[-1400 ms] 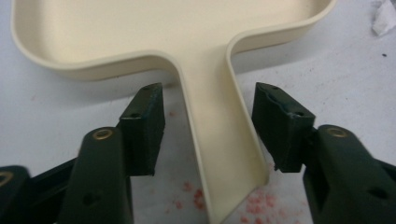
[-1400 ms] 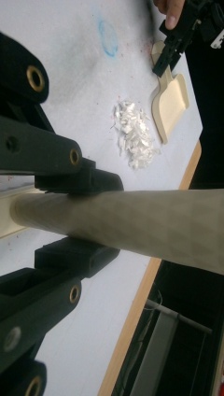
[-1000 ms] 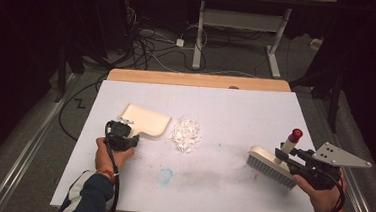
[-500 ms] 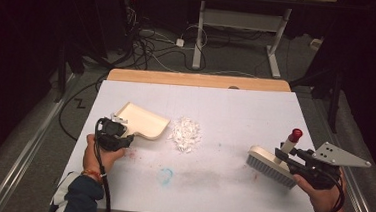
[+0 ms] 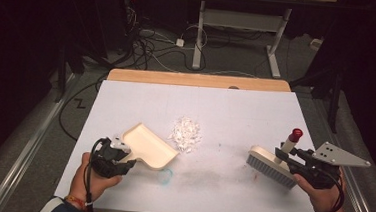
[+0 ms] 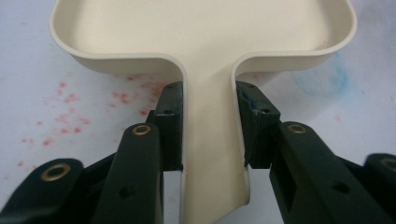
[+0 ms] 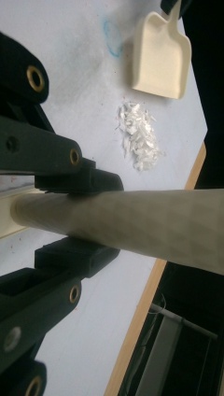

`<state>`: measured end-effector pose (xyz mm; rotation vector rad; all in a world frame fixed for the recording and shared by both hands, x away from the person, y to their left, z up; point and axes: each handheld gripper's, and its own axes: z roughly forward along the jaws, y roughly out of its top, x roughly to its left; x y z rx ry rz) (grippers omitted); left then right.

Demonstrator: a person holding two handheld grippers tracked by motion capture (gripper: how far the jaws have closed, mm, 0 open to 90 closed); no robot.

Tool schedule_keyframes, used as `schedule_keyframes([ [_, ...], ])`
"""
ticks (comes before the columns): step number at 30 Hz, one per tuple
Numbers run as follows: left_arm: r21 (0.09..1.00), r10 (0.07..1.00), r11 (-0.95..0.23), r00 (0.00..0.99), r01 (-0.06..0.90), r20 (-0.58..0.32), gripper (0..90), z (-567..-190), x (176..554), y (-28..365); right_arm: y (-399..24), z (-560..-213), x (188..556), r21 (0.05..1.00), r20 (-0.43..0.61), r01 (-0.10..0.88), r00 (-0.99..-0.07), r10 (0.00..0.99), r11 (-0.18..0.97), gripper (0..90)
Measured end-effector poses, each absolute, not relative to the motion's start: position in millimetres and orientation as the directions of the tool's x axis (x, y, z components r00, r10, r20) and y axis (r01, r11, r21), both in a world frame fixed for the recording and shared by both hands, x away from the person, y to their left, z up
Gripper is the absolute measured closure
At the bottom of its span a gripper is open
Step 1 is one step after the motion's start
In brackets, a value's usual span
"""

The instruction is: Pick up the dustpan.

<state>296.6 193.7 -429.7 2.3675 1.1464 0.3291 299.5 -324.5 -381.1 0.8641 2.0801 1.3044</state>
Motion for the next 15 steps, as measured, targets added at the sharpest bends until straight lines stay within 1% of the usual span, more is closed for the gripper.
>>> schedule_keyframes([
  [4,0.502,0.757,-0.563,0.653,0.656,-0.005,63.5,-435.7,291.6,184.7,-322.5,-381.0,299.7,0.913,-0.101,0.238,-0.655,0.749,0.332,70.3],
  [15,0.493,0.752,-0.571,0.659,0.656,-0.005,63.4,-441.8,295.3,179.8,-323.4,-382.0,302.9,0.916,-0.091,0.238,-0.661,0.745,0.323,70.3],
])
